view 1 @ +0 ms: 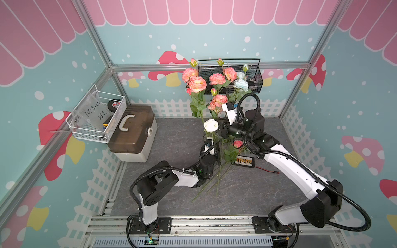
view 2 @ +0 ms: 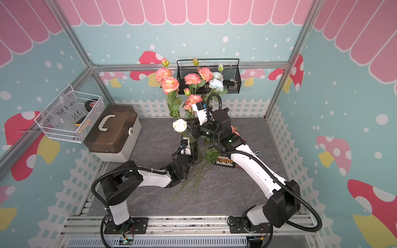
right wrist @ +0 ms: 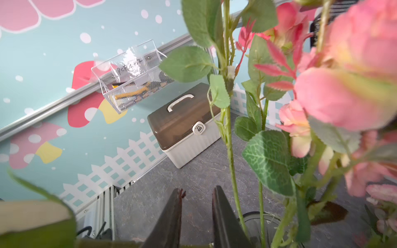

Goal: Pick out pink flowers from the vase
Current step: Pick up the flower from the vase.

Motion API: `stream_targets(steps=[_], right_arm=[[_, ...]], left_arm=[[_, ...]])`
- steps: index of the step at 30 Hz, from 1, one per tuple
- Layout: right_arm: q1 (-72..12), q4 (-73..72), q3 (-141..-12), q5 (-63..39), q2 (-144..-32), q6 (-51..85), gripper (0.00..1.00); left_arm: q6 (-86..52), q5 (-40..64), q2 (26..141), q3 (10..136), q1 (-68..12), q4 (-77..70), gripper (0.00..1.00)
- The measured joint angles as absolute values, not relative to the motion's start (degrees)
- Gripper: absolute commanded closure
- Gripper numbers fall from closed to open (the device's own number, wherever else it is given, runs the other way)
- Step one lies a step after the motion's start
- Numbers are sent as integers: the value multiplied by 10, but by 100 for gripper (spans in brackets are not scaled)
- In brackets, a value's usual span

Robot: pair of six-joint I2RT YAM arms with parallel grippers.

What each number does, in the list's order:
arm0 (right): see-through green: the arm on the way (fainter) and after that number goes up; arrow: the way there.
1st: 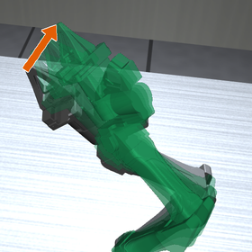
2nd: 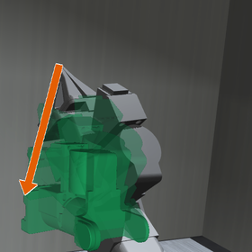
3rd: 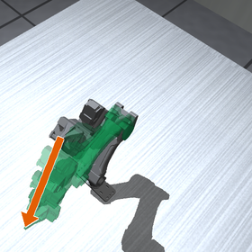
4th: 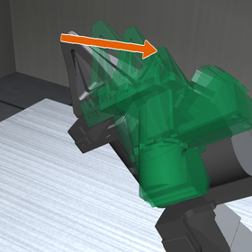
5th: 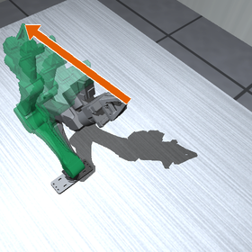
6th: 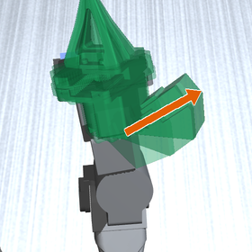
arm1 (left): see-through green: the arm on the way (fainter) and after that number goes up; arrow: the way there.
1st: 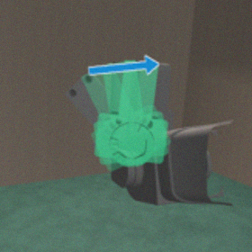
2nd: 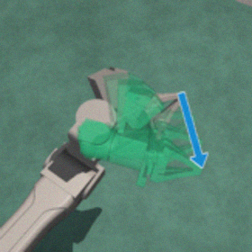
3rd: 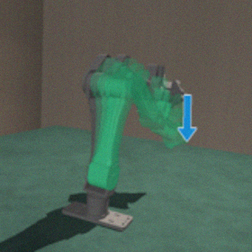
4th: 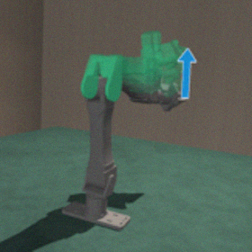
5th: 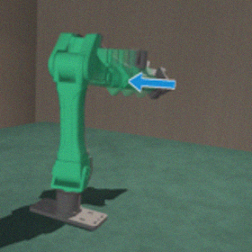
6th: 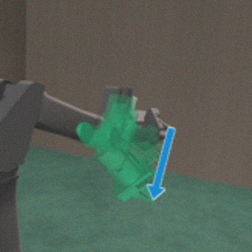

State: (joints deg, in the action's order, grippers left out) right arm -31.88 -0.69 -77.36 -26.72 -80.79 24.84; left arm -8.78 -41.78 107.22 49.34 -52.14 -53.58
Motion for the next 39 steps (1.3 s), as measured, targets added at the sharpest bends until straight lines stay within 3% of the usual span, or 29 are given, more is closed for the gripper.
stream_targets(steps=[10, 17, 22, 31, 39], right_arm=[[-316, 55, -768, -196, -820, 230, 81], [-308, 65, -766, -172, -853, 230, 71], [-306, 67, -771, -167, -888, 229, 70], [-306, 65, -806, -162, -932, 226, 83], [-306, 46, -806, -168, -939, 228, 74]], left_arm=[[-88, -418, 1073, 494, -521, -536, 100], [-87, -418, 1074, 495, -521, -536, 100], [-87, -418, 1074, 495, -521, -536, 100], [-87, -418, 1074, 495, -521, -536, 100], [-87, -417, 1074, 495, -521, -535, 100]])
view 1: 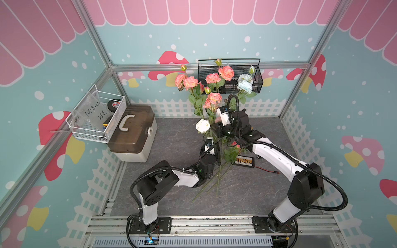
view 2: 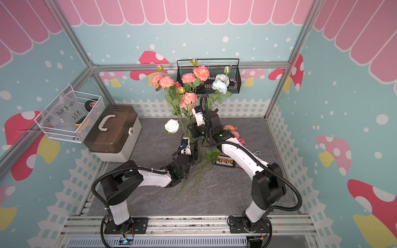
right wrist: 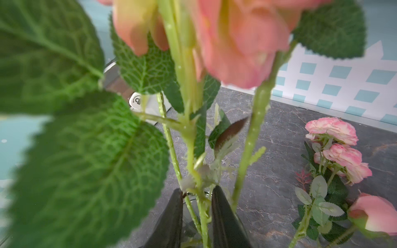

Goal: Pick out pink flowers from the vase
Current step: Pick up the flower from the vase.

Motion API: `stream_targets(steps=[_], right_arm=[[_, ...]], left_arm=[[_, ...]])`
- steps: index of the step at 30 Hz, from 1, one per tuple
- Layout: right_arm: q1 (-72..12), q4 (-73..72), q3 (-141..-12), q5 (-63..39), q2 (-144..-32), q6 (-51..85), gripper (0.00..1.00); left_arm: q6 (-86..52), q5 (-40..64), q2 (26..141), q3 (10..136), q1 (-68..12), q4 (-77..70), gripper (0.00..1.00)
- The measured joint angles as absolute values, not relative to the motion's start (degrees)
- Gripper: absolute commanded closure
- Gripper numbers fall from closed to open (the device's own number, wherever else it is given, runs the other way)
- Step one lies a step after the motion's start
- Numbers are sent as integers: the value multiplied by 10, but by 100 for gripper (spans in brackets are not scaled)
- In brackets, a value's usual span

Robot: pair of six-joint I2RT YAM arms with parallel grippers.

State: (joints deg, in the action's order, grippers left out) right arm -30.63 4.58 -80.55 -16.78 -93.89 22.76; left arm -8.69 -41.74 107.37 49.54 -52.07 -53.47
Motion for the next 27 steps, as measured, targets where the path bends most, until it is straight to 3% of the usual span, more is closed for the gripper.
stream_targets(steps=[8, 13, 17, 27], right_arm=[[-306, 21, -815, -179, -978, 233, 73], [-306, 13, -829, -183, -990, 232, 95], [-306, 4, -827, -195, -982, 229, 99], [-303, -18, -773, -229, -818, 191, 100]], left_arm=[[-86, -417, 1074, 495, -521, -534, 100], [-86, -416, 1074, 495, -521, -534, 100], [-86, -416, 1074, 496, -521, -534, 100], [-88, -416, 1074, 503, -521, -521, 100]])
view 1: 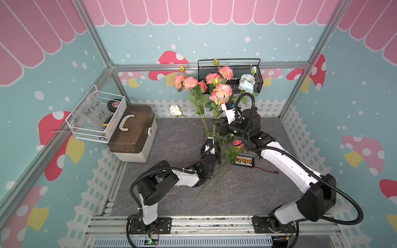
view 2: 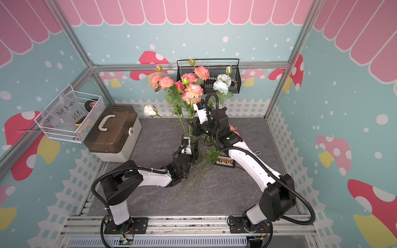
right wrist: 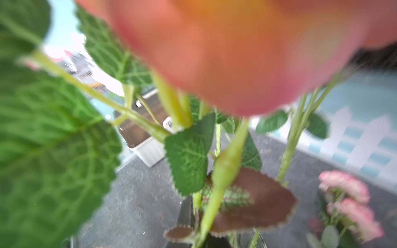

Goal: Pick out pink flowers from the vase
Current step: Pick up the flower from the vase, then place the flower at the center of the board.

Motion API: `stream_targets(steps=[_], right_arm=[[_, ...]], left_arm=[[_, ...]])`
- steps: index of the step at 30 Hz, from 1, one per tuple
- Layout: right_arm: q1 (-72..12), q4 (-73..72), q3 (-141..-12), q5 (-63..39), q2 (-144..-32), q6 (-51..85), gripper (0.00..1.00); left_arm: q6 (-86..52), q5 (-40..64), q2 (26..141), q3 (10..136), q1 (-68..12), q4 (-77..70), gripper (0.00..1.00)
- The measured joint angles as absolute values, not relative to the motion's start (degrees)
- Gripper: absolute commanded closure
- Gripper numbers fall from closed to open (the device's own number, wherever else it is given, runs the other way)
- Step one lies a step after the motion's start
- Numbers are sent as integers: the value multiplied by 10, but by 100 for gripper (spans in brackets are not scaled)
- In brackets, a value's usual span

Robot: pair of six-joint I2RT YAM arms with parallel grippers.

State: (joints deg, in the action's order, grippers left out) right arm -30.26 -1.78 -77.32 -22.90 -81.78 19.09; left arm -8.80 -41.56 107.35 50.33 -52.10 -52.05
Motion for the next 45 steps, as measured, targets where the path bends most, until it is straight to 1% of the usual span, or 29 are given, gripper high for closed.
stream_targets(steps=[3, 6, 9, 11, 12, 13, 14, 16, 18, 20, 22, 26, 28, 29, 30, 31, 32, 34, 39, 45], right_arm=[[-303, -17, -760, -187, -739, 160, 100], [-303, -20, -742, -99, -665, 129, 100], [-303, -38, -711, 43, -595, 102, 100], [-300, -51, -689, 172, -557, 94, 100], [-296, -53, -682, 218, -547, 94, 100], [-281, -50, -675, 271, -537, 102, 100], [-258, -40, -670, 300, -531, 119, 100], [-201, -7, -664, 311, -526, 174, 100], [-149, 27, -650, 281, -531, 237, 100], [-110, 56, -632, 201, -550, 301, 100], [-91, 73, -619, 105, -589, 352, 100], [-86, 81, -596, -81, -695, 425, 100], [-86, 79, -580, -159, -745, 455, 96], [-87, 77, -574, -184, -762, 466, 90], [-87, 71, -566, -209, -779, 477, 82], [-87, 65, -558, -229, -792, 487, 73], [-87, 62, -553, -242, -799, 492, 68], [-87, 57, -551, -260, -805, 503, 64], [-87, 27, -552, -280, -797, 507, 63], [-102, 6, -560, -299, -782, 493, 68]], left_arm=[[-88, -415, 1074, 503, -521, -519, 100], [-88, -415, 1074, 503, -521, -519, 100], [-88, -415, 1074, 503, -521, -519, 100], [-88, -415, 1074, 503, -521, -519, 100], [-88, -415, 1074, 503, -521, -519, 100], [-88, -415, 1074, 503, -521, -519, 100], [-88, -415, 1074, 503, -521, -519, 100], [-88, -415, 1074, 503, -521, -519, 100], [-88, -415, 1074, 504, -521, -519, 100], [-88, -414, 1074, 504, -521, -518, 100], [-88, -414, 1074, 505, -521, -516, 100], [-88, -413, 1074, 506, -521, -515, 100], [-88, -413, 1074, 506, -521, -515, 100], [-88, -413, 1074, 506, -521, -515, 100], [-88, -413, 1074, 506, -521, -515, 100], [-88, -413, 1074, 506, -521, -515, 100], [-88, -412, 1074, 506, -521, -515, 100], [-88, -413, 1073, 506, -521, -515, 100], [-88, -412, 1073, 505, -521, -514, 100], [-88, -412, 1073, 505, -521, -514, 100]])
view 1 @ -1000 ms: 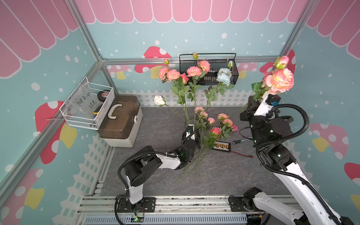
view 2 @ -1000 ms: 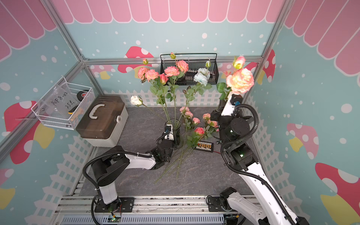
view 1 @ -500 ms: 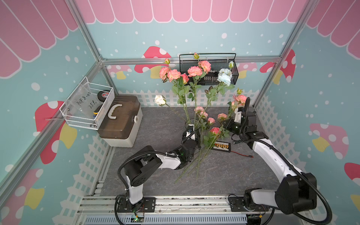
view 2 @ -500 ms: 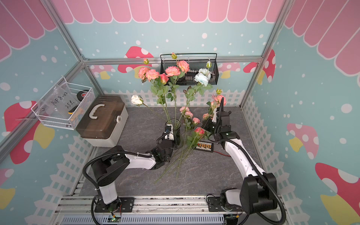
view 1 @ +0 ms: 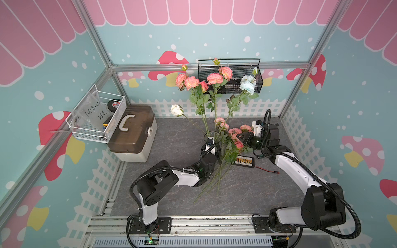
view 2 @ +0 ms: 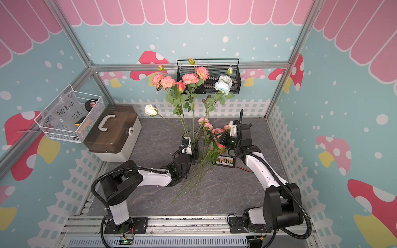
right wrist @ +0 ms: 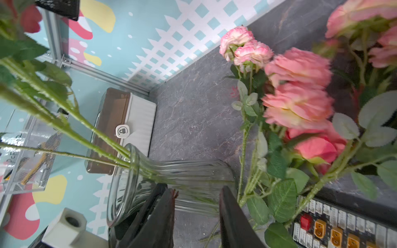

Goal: Pick out pink flowers from the vase
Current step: Place the flower at the center of the board, then pick up the flower from the vase.

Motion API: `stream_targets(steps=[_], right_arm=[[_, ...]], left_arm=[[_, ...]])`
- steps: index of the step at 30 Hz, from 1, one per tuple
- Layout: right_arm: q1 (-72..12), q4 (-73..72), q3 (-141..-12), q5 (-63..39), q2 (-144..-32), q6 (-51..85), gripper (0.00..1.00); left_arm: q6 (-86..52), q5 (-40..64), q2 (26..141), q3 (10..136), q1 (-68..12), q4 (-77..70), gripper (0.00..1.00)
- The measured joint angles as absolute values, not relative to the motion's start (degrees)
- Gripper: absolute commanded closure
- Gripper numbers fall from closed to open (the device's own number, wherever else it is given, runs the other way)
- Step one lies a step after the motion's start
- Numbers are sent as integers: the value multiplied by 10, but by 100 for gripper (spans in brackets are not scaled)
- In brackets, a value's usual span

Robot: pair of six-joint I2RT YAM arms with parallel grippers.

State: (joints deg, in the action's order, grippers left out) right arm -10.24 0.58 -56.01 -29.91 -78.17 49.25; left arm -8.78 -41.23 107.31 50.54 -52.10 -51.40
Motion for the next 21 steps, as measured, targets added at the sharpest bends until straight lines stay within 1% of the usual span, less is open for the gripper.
stream_targets(steps=[4, 7, 11, 14, 16, 21], right_arm=[[-135, -37, -584, -325, -776, 480, 72], [-170, -57, -617, -344, -778, 459, 72], [-214, -76, -675, -354, -798, 429, 65], [-229, -81, -711, -336, -824, 415, 60], [-230, -81, -728, -314, -846, 408, 58], [-228, -71, -769, -270, -910, 396, 58]], left_arm=[[-88, -412, 1073, 505, -521, -514, 100], [-88, -413, 1073, 505, -521, -514, 100], [-88, -413, 1073, 505, -522, -514, 100], [-87, -413, 1073, 505, -522, -514, 100], [-87, -413, 1073, 505, -522, -514, 100], [-87, -413, 1073, 505, -522, -514, 100]])
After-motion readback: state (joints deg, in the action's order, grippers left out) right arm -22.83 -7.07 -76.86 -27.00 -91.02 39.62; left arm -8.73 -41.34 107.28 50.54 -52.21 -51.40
